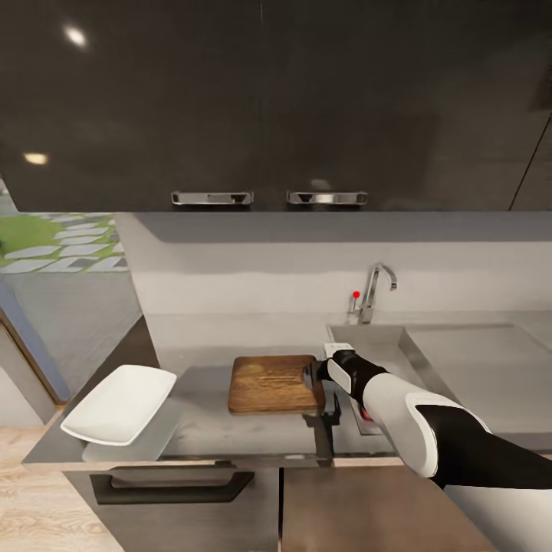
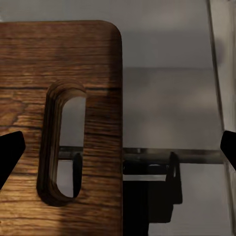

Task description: In the kitchen, take the Vidalia onion out of the sink, dice it on the chopping board with the paring knife, put the diced onion into the bowl on the countertop, then place both the paring knife and the chopping board into the sink.

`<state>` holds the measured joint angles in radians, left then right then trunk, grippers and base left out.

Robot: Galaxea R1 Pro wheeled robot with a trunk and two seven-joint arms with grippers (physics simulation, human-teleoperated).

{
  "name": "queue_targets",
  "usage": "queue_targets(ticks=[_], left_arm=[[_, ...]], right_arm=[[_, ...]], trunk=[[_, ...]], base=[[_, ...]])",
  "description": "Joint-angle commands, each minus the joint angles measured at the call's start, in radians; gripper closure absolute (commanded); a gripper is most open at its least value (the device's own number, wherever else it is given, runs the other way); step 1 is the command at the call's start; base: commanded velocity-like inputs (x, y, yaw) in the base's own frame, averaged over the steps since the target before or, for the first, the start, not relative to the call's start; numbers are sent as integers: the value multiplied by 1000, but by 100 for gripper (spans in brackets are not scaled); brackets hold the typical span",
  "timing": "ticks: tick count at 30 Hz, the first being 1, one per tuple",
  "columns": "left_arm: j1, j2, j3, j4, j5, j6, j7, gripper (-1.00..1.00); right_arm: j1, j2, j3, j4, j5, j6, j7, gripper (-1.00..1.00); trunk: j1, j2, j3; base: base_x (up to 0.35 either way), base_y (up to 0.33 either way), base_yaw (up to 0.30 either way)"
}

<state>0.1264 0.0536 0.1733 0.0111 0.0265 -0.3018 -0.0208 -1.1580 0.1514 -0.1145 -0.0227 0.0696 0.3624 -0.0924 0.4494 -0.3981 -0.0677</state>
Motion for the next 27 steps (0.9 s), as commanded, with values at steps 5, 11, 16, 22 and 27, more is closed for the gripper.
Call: queue_targets(ticks=[5,11,16,22,27], left_arm=[[-1,0,3,1,3,-5,-2,-100],[-1,-1,2,2,3,-4,-2,-100],[-1,-1,2,3,3,-5,-2,-100],[-1,-1,2,4,3,-4,-2,-100],[-1,-1,2,4,3,-4,-2,-100]], right_arm=[[0,0,-8,-2,8,6,-3,-100],[0,0,-8,-2,8,6,-3,-100],[0,0,-8,-2,9,5,-3,-100],[0,0,-8,-2,8,2,-3,-100],[0,0,-8,-2,8,-1,-2,-100]], trunk=[[1,-2,6],[1,-2,15],[1,-2,23],[1,-2,33],[1,-2,41]], base=[[-7,0,0],[-190,0,0],[-312,0,0],[-333,0,0],[-328,0,0]])
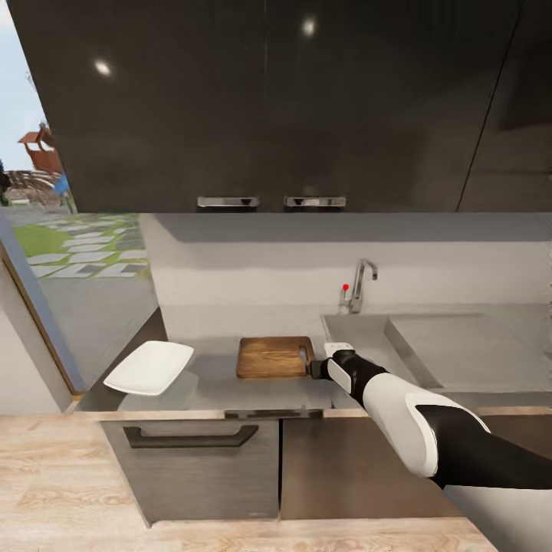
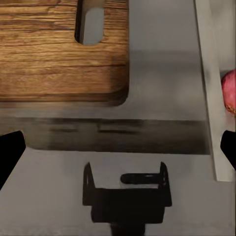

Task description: In the kitchen, take the Vidalia onion out of the sink, dice it on the chopping board with the paring knife, put the diced onion into the bowl on the countertop, then place both the paring knife and the chopping board into the sink.

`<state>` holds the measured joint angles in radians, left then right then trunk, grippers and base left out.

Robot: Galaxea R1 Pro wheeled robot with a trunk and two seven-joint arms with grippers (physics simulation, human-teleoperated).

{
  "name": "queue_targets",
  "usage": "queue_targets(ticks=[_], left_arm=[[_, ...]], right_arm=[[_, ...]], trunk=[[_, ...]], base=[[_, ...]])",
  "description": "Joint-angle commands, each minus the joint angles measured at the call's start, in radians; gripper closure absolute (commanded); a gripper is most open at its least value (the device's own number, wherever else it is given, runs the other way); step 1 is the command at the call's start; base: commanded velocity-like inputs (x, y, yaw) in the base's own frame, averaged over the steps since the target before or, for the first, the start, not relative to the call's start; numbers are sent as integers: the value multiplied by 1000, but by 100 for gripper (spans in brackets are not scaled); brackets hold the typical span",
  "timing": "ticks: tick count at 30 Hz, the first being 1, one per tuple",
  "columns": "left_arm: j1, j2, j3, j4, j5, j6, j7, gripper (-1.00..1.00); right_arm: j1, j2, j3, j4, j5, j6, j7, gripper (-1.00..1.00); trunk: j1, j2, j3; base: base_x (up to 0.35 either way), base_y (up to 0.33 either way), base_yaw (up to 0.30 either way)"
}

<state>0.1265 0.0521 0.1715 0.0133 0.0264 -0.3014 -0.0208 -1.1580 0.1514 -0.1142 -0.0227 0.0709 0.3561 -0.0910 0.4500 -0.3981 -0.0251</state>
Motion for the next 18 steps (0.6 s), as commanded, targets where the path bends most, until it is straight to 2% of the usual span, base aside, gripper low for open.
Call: queue_targets(ticks=[1,6,18], left_arm=[[-1,0,3,1,3,-4,-2,-100],[-1,0,3,2,3,-4,-2,-100],[-1,-1,3,2,3,-4,-2,-100]], right_arm=[[0,0,-8,-2,7,5,-4,-100],[0,0,-8,-2,7,3,-4,-100],[0,-2,-8,-3,10,-2,-1,-100]], trunk=[[0,-2,-1],[0,-2,6],[0,-2,16]], base=[[-247,0,0],[-88,0,0],[-5,0,0]])
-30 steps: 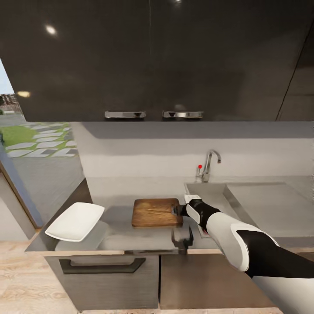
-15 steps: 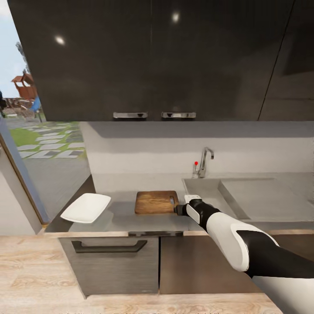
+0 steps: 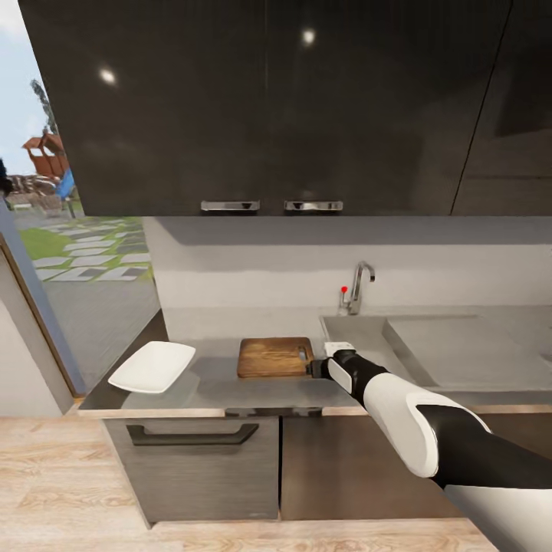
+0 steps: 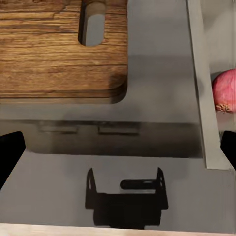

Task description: In the kitchen, take the Vidalia onion out of the sink, dice it on the chopping board with the paring knife, put the diced onion into the bowl on the countertop, then place both the paring knife and the chopping board into the sink.

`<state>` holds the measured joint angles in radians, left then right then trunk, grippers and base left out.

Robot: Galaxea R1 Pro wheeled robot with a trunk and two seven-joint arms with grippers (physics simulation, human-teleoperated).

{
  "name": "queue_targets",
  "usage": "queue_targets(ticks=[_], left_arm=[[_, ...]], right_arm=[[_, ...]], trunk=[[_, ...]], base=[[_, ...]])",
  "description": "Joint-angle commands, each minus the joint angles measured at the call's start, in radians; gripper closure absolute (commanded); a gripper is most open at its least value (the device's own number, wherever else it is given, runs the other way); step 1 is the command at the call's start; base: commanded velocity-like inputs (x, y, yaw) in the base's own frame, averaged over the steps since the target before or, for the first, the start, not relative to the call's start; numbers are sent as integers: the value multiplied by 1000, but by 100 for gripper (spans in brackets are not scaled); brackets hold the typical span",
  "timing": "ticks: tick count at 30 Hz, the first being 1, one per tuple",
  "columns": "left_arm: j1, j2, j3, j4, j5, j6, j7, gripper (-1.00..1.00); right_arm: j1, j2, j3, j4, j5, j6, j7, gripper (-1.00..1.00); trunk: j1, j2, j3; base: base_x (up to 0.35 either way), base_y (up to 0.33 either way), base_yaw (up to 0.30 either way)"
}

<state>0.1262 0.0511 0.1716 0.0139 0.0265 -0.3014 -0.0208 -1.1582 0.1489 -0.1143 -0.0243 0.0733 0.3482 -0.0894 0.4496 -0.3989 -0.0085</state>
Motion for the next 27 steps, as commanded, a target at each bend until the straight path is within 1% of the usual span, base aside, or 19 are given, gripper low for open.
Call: queue_targets(ticks=[1,3,4,6,7,8,11,13,16,17,19,24,27], left_arm=[[0,0,3,1,3,-4,-2,-100],[0,0,3,1,3,-4,-2,-100],[0,0,3,1,3,-4,-2,-100],[0,0,3,1,3,-4,-2,-100],[0,0,3,1,3,-5,-2,-100],[0,0,3,2,3,-4,-2,-100],[0,-1,3,2,3,-4,-2,-100],[0,-1,3,2,3,-4,-2,-100],[0,-1,3,2,3,-4,-2,-100],[0,-1,3,3,3,-5,-2,-100],[0,-1,2,3,3,-5,-2,-100],[0,-1,2,4,3,-5,-2,-100],[0,-1,2,4,3,-5,-2,-100]], right_arm=[[0,-1,-8,-3,8,6,-2,-100],[0,-7,-8,-10,9,5,0,-100],[0,-29,-8,-16,10,4,2,-100],[0,-63,-8,-21,10,4,4,-100],[0,-71,-8,-22,10,3,4,-100],[0,-86,-8,-27,10,4,4,-100],[0,-110,-7,-35,10,3,5,-100],[0,-117,-6,-38,10,3,5,-100],[0,-118,-5,-39,9,-3,5,-100],[0,-116,-4,-38,9,-25,5,-100],[0,-114,-3,-37,8,-42,5,-100],[0,-110,-2,-35,8,-59,5,-100],[-1,-104,-2,-35,8,-60,5,-100]], trunk=[[0,-1,-1],[0,-1,-1],[0,-1,-1],[0,-1,-1],[0,-1,-1],[0,-1,-1],[0,-1,-1],[0,-1,-1],[0,-1,-1],[0,-1,-1],[0,-1,-1],[0,-1,-1],[0,-1,-1]], base=[[0,-7,0],[0,-49,0],[0,-129,0],[0,-169,0],[0,-194,0],[0,-225,0],[0,-263,0],[0,-290,0],[0,-301,0],[0,-295,0],[0,-241,0],[-19,-82,0],[-179,-15,0]])
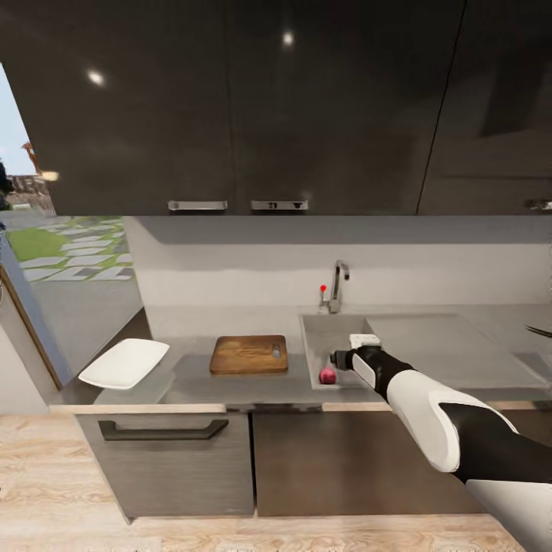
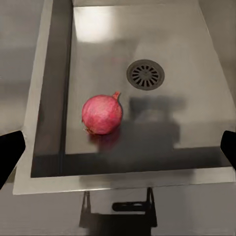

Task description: In the kitchen, take the Vidalia onion out of the sink, dice it on the chopping board with the paring knife, put the diced onion into the bowl on the countertop, then place both the paring knife and the chopping board into the sink.

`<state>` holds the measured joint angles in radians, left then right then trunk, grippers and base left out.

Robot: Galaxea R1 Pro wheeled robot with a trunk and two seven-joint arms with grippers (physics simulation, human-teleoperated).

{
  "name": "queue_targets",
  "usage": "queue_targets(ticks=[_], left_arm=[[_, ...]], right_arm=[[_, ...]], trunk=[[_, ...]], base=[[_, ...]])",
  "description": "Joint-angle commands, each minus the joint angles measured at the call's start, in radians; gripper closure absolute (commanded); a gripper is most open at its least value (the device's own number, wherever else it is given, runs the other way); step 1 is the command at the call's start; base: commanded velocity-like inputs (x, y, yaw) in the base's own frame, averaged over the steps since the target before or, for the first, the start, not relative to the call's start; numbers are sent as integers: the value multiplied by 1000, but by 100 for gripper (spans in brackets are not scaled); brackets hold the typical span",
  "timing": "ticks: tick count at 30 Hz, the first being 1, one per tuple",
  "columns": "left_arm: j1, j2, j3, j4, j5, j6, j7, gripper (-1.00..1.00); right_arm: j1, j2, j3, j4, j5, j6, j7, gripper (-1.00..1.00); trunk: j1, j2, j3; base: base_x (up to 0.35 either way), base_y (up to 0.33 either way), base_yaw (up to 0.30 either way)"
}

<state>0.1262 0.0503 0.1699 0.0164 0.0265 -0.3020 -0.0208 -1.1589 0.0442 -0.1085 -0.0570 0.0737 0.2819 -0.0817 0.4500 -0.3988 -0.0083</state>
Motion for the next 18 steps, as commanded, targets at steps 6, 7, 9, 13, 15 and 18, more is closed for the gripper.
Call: queue_targets(ticks=[6,7,9,13,15,18], left_arm=[[0,0,4,2,3,-5,-2,-100],[0,0,4,2,3,-5,-2,-100],[0,0,4,2,3,-5,-2,-100],[0,0,5,2,3,-5,-2,-100],[0,0,4,2,3,-5,-2,-100],[0,0,4,2,3,-5,-2,-100]], right_arm=[[0,6,-8,0,8,5,-3,-100],[0,6,-8,0,8,5,-3,-100],[0,6,-8,0,8,5,-3,-100],[0,6,-8,0,8,5,-3,-100],[0,6,-8,0,8,5,-3,-100],[0,6,-8,1,8,5,-3,-100]], trunk=[[0,-1,-1],[0,-1,-1],[0,-1,-1],[0,-1,-1],[0,-1,-1],[0,-1,-1]], base=[[-303,-3,0],[-332,-1,0],[-334,0,0],[-337,0,0],[-338,0,0],[-338,0,0]])
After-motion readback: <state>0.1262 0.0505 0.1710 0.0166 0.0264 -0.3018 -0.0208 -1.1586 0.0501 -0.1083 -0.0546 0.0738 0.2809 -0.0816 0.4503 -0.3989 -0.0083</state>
